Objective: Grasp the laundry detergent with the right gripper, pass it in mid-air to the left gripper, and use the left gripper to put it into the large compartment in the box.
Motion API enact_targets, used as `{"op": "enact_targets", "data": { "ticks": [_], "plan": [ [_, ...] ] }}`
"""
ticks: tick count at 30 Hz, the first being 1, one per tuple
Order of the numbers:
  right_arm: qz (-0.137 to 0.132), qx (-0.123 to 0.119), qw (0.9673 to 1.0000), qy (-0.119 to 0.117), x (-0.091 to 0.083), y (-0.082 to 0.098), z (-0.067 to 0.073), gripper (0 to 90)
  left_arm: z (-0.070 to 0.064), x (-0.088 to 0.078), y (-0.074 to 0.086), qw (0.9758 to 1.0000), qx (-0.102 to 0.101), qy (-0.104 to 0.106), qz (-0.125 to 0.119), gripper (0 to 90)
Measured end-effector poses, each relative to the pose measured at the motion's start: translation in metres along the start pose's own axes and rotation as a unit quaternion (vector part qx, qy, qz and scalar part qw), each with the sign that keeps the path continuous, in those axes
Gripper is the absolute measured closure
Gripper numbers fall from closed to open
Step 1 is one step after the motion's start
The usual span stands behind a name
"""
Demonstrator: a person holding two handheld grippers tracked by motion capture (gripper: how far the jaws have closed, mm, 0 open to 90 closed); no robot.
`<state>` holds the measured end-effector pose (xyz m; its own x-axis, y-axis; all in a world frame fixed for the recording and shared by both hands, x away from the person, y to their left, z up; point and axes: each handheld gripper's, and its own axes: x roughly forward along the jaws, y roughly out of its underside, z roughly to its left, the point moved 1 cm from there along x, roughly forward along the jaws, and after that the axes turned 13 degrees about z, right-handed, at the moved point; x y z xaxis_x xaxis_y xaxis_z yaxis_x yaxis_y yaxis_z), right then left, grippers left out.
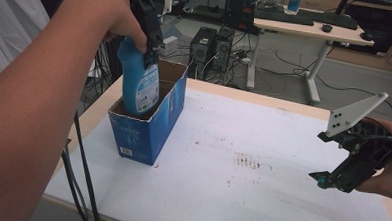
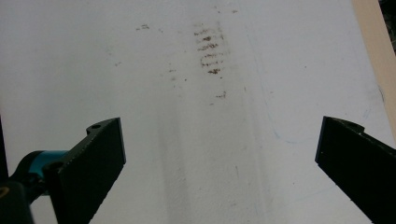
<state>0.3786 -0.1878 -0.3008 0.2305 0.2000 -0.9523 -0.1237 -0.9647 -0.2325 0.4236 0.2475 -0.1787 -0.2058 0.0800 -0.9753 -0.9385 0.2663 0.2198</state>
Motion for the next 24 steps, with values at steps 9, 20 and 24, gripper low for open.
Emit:
{"op": "enact_targets", "data": {
  "ticks": [9, 20, 24],
  "plan": [
    [0.005, 0.007, 1.0000, -0.003, 0.004, 0.005, 0.002, 0.9, -0.003, 0.045, -0.017, 0.9922, 0.122, -0.021, 0.013, 38.5],
    [0.016, 0.007, 0.9998, -0.012, 0.007, 0.006, 0.005, 0.9, -0.004, 0.081, -0.026, 0.9755, 0.214, -0.049, 0.022, 38.5],
    [0.019, 0.007, 0.9997, -0.011, 0.007, 0.006, 0.005, 0.9, -0.002, 0.092, -0.028, 0.9700, 0.235, -0.061, 0.019, 38.6]
  ]
}}
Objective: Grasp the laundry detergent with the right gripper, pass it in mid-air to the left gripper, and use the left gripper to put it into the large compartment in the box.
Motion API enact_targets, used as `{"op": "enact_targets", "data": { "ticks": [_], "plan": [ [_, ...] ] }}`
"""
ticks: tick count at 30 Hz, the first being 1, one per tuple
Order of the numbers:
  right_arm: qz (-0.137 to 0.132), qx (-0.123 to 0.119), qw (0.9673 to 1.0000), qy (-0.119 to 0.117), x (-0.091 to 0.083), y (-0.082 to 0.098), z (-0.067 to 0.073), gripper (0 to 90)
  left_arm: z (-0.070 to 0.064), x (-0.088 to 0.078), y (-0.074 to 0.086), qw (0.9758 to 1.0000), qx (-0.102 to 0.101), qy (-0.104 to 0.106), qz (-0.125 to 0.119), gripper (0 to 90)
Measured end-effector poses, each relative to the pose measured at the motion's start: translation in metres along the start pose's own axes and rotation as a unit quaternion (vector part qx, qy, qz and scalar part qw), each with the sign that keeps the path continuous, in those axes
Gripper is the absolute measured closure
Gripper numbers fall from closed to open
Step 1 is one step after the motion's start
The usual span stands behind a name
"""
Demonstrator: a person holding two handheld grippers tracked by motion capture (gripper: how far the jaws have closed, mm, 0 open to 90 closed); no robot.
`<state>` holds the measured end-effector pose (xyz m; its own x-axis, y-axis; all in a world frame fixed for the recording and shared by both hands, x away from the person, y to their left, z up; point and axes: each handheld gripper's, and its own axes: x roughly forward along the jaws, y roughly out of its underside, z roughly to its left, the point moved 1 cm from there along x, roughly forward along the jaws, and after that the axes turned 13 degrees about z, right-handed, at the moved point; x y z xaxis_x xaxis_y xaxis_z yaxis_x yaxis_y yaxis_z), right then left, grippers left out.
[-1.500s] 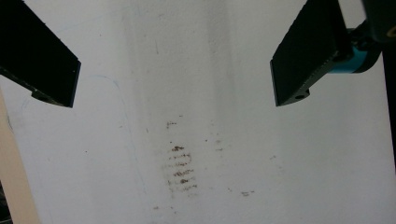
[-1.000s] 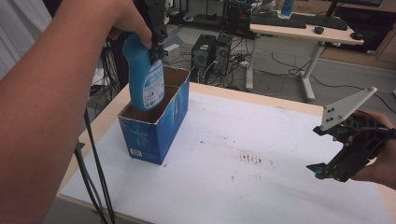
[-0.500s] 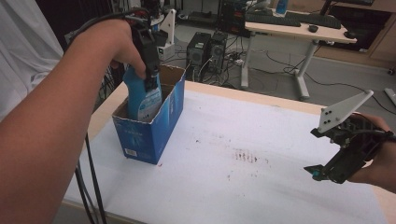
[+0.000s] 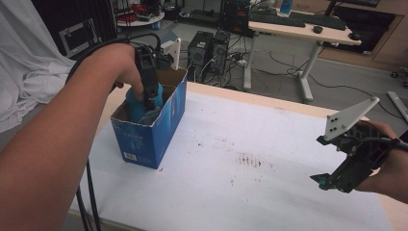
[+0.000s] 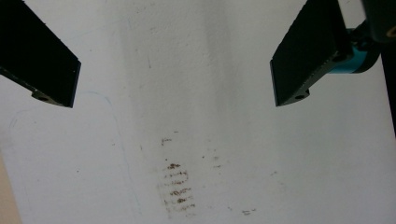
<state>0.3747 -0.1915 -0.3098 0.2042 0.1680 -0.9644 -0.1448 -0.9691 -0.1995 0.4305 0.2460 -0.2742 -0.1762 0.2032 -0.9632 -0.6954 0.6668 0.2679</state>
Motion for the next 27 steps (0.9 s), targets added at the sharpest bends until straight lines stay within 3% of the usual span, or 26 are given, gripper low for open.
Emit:
{"op": "enact_targets", "data": {
  "ticks": [8, 13, 17, 19, 26, 27],
  "plan": [
    [0.006, -0.001, 1.0000, -0.002, 0.002, -0.002, 0.001, 1.0, 0.001, 0.018, -0.003, 0.9996, 0.028, 0.000, -0.003, 38.5],
    [0.007, -0.001, 1.0000, -0.004, 0.003, -0.003, 0.001, 1.0, 0.001, 0.028, -0.006, 0.9984, 0.055, 0.001, 0.010, 38.5],
    [0.007, 0.000, 1.0000, -0.006, 0.005, -0.003, 0.002, 1.1, 0.002, 0.033, -0.008, 0.9979, 0.063, 0.002, 0.016, 38.4],
    [0.009, 0.000, 0.9999, -0.008, 0.006, -0.002, 0.002, 1.1, 0.002, 0.034, -0.009, 0.9983, 0.058, 0.006, 0.007, 38.4],
    [0.010, 0.003, 0.9999, -0.011, 0.007, 0.000, 0.002, 1.1, 0.003, 0.035, -0.009, 0.9985, 0.053, 0.010, 0.014, 38.1],
    [0.009, 0.005, 0.9999, -0.013, 0.008, 0.000, 0.002, 1.2, 0.004, 0.034, -0.009, 0.9989, 0.040, 0.018, 0.018, 37.4]
  ]
}}
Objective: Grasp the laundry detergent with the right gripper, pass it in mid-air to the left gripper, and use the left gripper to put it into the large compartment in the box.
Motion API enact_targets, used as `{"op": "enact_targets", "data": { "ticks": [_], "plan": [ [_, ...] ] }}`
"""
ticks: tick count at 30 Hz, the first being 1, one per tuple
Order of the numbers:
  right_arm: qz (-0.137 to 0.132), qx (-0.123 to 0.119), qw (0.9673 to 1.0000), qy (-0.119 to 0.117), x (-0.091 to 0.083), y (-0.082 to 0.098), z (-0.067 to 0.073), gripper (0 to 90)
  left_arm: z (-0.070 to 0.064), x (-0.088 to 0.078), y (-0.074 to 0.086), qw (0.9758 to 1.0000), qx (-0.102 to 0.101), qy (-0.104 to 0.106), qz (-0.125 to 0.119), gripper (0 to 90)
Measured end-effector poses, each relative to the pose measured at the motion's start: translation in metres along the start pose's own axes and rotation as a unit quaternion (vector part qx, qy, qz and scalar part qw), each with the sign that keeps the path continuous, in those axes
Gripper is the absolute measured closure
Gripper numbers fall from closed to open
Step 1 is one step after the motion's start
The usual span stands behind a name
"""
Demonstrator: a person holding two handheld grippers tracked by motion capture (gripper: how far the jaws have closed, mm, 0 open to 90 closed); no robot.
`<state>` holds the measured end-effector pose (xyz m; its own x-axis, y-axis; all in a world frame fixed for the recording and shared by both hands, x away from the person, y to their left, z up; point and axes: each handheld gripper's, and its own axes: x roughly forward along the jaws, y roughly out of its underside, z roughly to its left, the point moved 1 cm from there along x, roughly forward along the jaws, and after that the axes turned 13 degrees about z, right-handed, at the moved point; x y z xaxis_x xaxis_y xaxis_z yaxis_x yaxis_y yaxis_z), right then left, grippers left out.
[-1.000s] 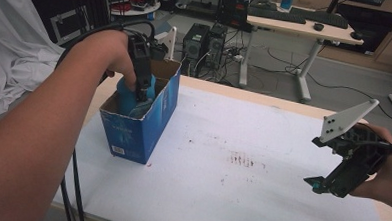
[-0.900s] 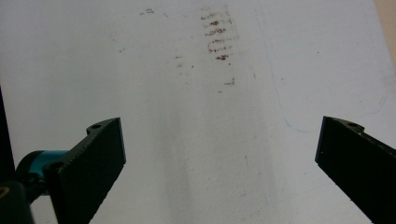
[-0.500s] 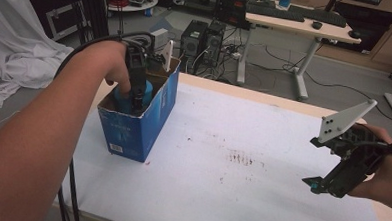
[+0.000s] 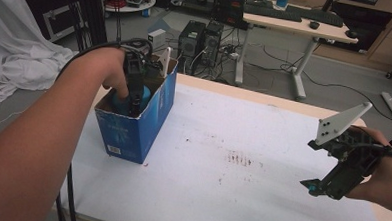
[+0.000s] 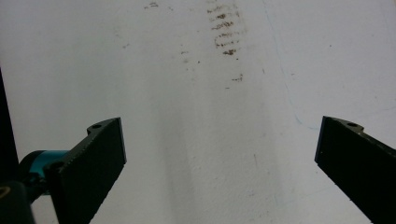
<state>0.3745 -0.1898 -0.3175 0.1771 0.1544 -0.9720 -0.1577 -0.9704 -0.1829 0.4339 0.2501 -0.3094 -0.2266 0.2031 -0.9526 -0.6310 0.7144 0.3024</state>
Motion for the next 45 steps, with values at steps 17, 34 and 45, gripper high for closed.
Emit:
{"op": "enact_targets", "data": {
  "ticks": [17, 34, 45],
  "plan": [
    [-0.002, 0.005, 1.0000, -0.001, 0.001, 0.007, -0.001, 1.3, -0.004, -0.027, 0.011, 0.9993, -0.030, -0.005, -0.024, 22.9],
    [0.000, 0.012, 0.9999, -0.007, 0.001, 0.008, -0.009, 1.2, -0.018, -0.086, 0.031, 0.9966, -0.035, -0.035, -0.066, 14.4],
    [0.023, 0.006, 0.9997, -0.007, -0.003, 0.004, -0.016, 1.3, -0.056, -0.118, 0.013, 0.9945, 0.039, -0.071, -0.067, 11.0]
  ]
}}
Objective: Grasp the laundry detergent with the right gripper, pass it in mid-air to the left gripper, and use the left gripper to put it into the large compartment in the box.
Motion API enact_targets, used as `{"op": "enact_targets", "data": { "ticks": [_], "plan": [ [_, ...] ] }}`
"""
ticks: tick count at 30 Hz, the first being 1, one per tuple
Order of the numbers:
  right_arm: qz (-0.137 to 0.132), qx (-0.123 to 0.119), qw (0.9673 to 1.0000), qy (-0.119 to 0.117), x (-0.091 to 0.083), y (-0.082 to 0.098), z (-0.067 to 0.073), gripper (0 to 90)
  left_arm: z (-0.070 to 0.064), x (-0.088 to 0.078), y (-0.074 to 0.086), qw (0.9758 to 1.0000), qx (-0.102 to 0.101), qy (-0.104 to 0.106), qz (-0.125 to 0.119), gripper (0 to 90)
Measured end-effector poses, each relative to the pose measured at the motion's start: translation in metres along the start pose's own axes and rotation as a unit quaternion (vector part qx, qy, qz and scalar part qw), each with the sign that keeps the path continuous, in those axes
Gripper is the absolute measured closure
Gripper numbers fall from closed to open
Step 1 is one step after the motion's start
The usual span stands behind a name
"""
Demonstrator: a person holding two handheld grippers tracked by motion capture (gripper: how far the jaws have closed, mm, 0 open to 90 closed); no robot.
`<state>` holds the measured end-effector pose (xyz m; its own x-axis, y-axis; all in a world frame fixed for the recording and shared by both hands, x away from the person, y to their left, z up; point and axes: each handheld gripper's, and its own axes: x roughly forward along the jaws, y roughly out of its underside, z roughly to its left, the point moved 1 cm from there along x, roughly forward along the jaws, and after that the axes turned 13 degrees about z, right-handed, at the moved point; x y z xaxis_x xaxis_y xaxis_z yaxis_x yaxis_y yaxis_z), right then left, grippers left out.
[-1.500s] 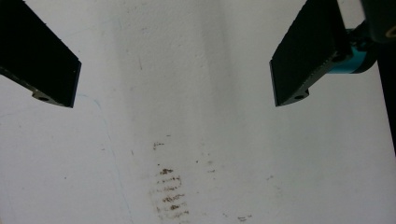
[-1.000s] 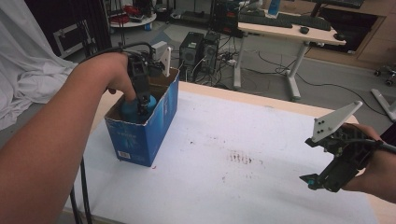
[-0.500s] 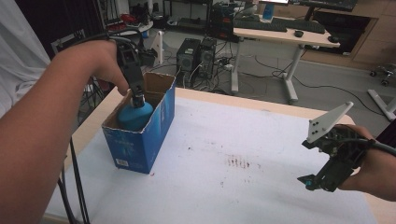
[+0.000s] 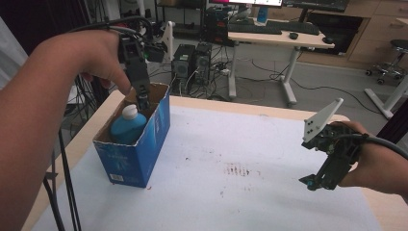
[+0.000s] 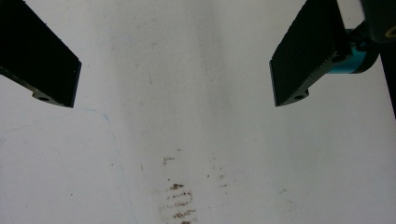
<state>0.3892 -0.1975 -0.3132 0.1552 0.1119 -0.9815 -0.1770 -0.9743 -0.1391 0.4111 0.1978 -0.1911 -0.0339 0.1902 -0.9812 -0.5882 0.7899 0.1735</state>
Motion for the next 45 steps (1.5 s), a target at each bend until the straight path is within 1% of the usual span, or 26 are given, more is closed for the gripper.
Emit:
{"op": "enact_targets", "data": {
  "ticks": [1, 2, 3, 4, 5, 7, 8, 10, 11, 14, 15, 16, 17, 18, 19, 20, 22, 25, 26, 27, 30, 31, 32, 33, 39, 45],
  "plan": [
    [0.003, -0.001, 1.0000, -0.001, -0.001, -0.001, -0.002, 1.2, -0.009, -0.003, -0.009, 0.9997, 0.022, 0.003, -0.005, 9.9],
    [0.003, -0.001, 1.0000, -0.001, -0.001, -0.001, -0.002, 1.2, -0.009, -0.003, -0.009, 0.9997, 0.022, 0.003, -0.005, 8.9],
    [0.005, -0.002, 1.0000, -0.003, -0.003, -0.002, -0.004, 1.2, -0.017, -0.005, -0.018, 0.9987, 0.049, 0.008, -0.010, 8.9],
    [0.005, -0.002, 1.0000, -0.003, -0.003, -0.002, -0.004, 1.2, -0.017, -0.005, -0.018, 0.9987, 0.049, 0.008, -0.010, 8.9],
    [0.008, -0.003, 1.0000, -0.003, -0.003, -0.002, -0.005, 1.3, -0.022, -0.005, -0.023, 0.9981, 0.059, 0.010, -0.012, 8.9],
    [0.016, -0.007, 0.9998, -0.004, -0.004, -0.004, -0.007, 1.2, -0.034, -0.004, -0.038, 0.9958, 0.089, 0.012, -0.017, 7.7],
    [0.016, -0.007, 0.9998, -0.004, -0.004, -0.004, -0.007, 1.2, -0.034, -0.004, -0.038, 0.9958, 0.089, 0.012, -0.017, 7.4],
    [0.018, -0.009, 0.9998, -0.007, -0.004, -0.005, -0.009, 1.2, -0.041, -0.003, -0.048, 0.9939, 0.108, 0.013, -0.017, 7.3],
    [0.019, -0.010, 0.9998, -0.007, -0.004, -0.006, -0.009, 1.2, -0.045, -0.002, -0.053, 0.9919, 0.125, 0.014, -0.017, 7.3],
    [0.022, -0.016, 0.9996, -0.011, -0.004, -0.007, -0.010, 1.2, -0.053, 0.003, -0.063, 0.9872, 0.158, 0.014, -0.018, 5.9],
    [0.023, -0.019, 0.9995, -0.013, -0.003, -0.007, -0.011, 1.2, -0.058, 0.010, -0.069, 0.9838, 0.177, 0.015, -0.023, 3.0],
    [0.023, -0.019, 0.9995, -0.013, -0.003, -0.007, -0.011, 1.2, -0.058, 0.010, -0.069, 0.9838, 0.177, 0.015, -0.023, 3.0],
    [0.027, -0.023, 0.9993, -0.014, -0.001, -0.007, -0.011, 1.2, -0.062, 0.017, -0.076, 0.9817, 0.188, 0.022, -0.024, 3.0],
    [0.027, -0.023, 0.9993, -0.014, -0.001, -0.007, -0.011, 1.2, -0.062, 0.017, -0.076, 0.9817, 0.188, 0.022, -0.024, 1.6],
    [0.034, -0.028, 0.9990, -0.013, 0.000, -0.007, -0.010, 1.2, -0.066, 0.025, -0.083, 0.9795, 0.200, 0.014, -0.017, 1.6],
    [0.034, -0.028, 0.9990, -0.013, 0.000, -0.007, -0.010, 1.2, -0.066, 0.025, -0.083, 0.9795, 0.200, 0.014, -0.017, 1.6],
    [0.040, -0.033, 0.9986, -0.013, 0.001, -0.007, -0.009, 1.2, -0.069, 0.033, -0.089, 0.9778, 0.209, 0.016, -0.009, 1.6],
    [0.050, -0.038, 0.9979, -0.015, 0.004, -0.007, -0.009, 1.2, -0.071, 0.046, -0.099, 0.9769, 0.213, 0.019, -0.003, 1.6],
    [0.050, -0.038, 0.9979, -0.015, 0.004, -0.007, -0.009, 1.2, -0.071, 0.046, -0.099, 0.9769, 0.213, 0.019, -0.003, 1.6],
    [0.052, -0.039, 0.9978, -0.015, 0.005, -0.007, -0.009, 1.2, -0.072, 0.050, -0.101, 0.9760, 0.217, 0.019, 0.000, 1.6],
    [0.060, -0.042, 0.9971, -0.017, 0.007, -0.008, -0.009, 1.2, -0.072, 0.056, -0.105, 0.9748, 0.222, 0.022, 0.004, 1.6],
    [0.064, -0.044, 0.9968, -0.019, 0.009, -0.009, -0.010, 1.2, -0.073, 0.060, -0.106, 0.9740, 0.225, 0.028, 0.003, 1.6],
    [0.064, -0.044, 0.9968, -0.019, 0.009, -0.009, -0.010, 1.2, -0.073, 0.060, -0.106, 0.9740, 0.225, 0.028, 0.003, 1.6],
    [0.065, -0.044, 0.9967, -0.019, 0.010, -0.009, -0.010, 1.2, -0.073, 0.064, -0.108, 0.9729, 0.229, 0.028, 0.005, 1.6],
    [0.070, -0.041, 0.9965, -0.022, 0.012, -0.009, -0.011, 1.2, -0.072, 0.073, -0.110, 0.9719, 0.233, 0.026, 0.011, 1.6],
    [0.076, -0.042, 0.9960, -0.022, 0.012, -0.007, -0.011, 1.2, -0.070, 0.077, -0.109, 0.9721, 0.232, 0.029, 0.015, 1.6]
  ]
}}
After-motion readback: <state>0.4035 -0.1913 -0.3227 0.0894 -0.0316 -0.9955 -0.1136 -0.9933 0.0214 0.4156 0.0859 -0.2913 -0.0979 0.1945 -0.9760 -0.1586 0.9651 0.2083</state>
